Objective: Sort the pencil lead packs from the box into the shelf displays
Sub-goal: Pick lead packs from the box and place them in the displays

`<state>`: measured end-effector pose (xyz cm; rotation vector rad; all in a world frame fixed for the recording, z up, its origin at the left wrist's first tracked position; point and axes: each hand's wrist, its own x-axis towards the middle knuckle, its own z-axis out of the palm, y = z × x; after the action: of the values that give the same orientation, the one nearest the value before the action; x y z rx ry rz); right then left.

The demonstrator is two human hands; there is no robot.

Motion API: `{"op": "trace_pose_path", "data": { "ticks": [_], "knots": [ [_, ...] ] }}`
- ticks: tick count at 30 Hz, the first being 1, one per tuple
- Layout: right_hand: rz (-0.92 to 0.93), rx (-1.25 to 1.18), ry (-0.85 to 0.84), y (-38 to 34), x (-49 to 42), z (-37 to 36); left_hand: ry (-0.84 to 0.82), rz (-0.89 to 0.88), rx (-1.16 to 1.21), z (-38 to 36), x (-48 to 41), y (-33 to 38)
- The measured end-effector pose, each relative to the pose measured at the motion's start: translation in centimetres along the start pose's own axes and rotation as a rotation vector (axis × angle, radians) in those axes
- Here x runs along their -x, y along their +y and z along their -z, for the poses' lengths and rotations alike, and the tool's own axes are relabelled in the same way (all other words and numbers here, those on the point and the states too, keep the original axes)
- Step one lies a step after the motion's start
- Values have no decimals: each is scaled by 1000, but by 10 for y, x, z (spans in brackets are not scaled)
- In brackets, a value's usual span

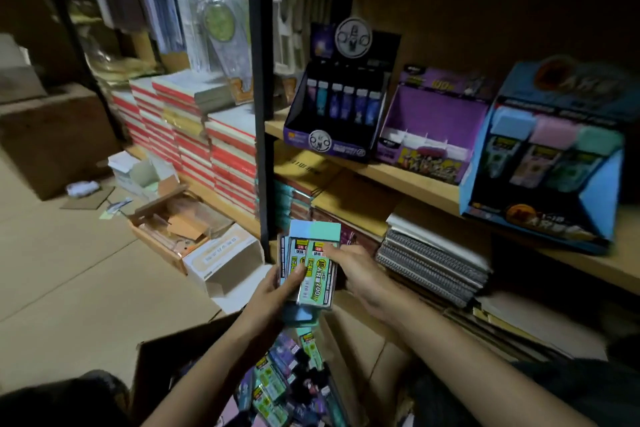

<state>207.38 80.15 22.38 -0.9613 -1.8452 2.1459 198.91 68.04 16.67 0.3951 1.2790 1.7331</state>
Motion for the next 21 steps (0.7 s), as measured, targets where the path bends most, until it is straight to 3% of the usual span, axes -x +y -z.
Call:
{"op": "trace_pose_path", "data": {
  "ticks": [4, 13, 17, 21],
  "knots": [
    [101, 50, 48, -39, 24, 40, -99, -36, 31, -44, -9, 19],
    [606, 94, 392, -123, 88, 148, -84, -181, -6, -105, -23, 69],
    [653, 113, 579, -136, 108, 204, -182, -197, -28, -122, -27, 82],
    [699, 318, 737, -139, 115, 251, -237, -223, -43, -133, -35, 84]
  ]
}}
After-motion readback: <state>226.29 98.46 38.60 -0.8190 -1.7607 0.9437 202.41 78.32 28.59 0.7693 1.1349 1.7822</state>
